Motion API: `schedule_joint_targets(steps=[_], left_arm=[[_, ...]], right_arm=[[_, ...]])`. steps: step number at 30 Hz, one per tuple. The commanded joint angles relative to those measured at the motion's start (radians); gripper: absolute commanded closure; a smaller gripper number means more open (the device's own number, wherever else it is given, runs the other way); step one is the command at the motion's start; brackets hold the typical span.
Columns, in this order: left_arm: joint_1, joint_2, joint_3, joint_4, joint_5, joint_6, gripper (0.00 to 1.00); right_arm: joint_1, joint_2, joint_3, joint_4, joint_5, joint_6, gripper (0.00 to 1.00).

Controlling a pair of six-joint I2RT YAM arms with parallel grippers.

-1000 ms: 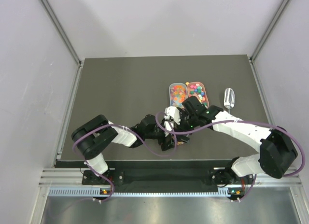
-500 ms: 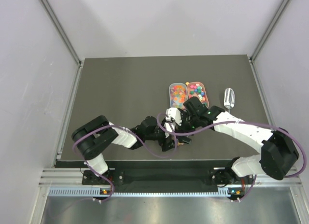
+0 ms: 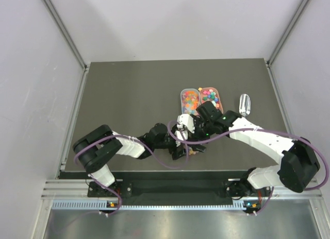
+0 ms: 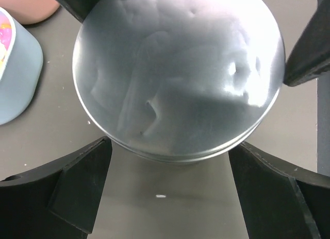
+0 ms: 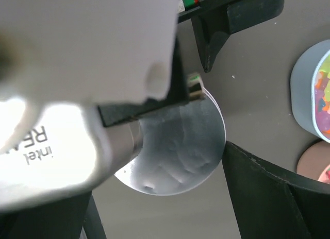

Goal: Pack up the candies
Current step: Screw the bottle lid onto the packing bottle.

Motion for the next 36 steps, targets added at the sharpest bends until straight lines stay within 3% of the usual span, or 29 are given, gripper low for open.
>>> schedule_joint_targets(steps=[1, 8, 15, 26, 36], left_arm=[[0.005, -0.011, 0.044, 0.072, 0.013, 0.002, 0.02], [-0.003, 0.017, 0.057, 0.083, 0.021, 0.002, 0.02], [-0.004, 0.027, 0.064, 0.058, 0.029, 0.006, 0.02], [-0.005, -0.011, 0.044, 0.057, -0.024, 0.008, 0.01], [-0.006, -0.066, -0.018, 0.095, 0.010, 0.000, 0.01]], right_arm=[[0.001, -0.012, 0.045, -0.044, 0.036, -0.025, 0.00], [0.001, -0.010, 0.090, -0.050, 0.087, -0.065, 0.00], [-0.002, -0.052, 0.090, -0.097, -0.034, -0.073, 0.00], [-0.025, -0.104, 0.064, -0.120, -0.066, -0.102, 0.00], [-0.063, -0.156, 0.026, -0.138, -0.097, -0.088, 0.00]])
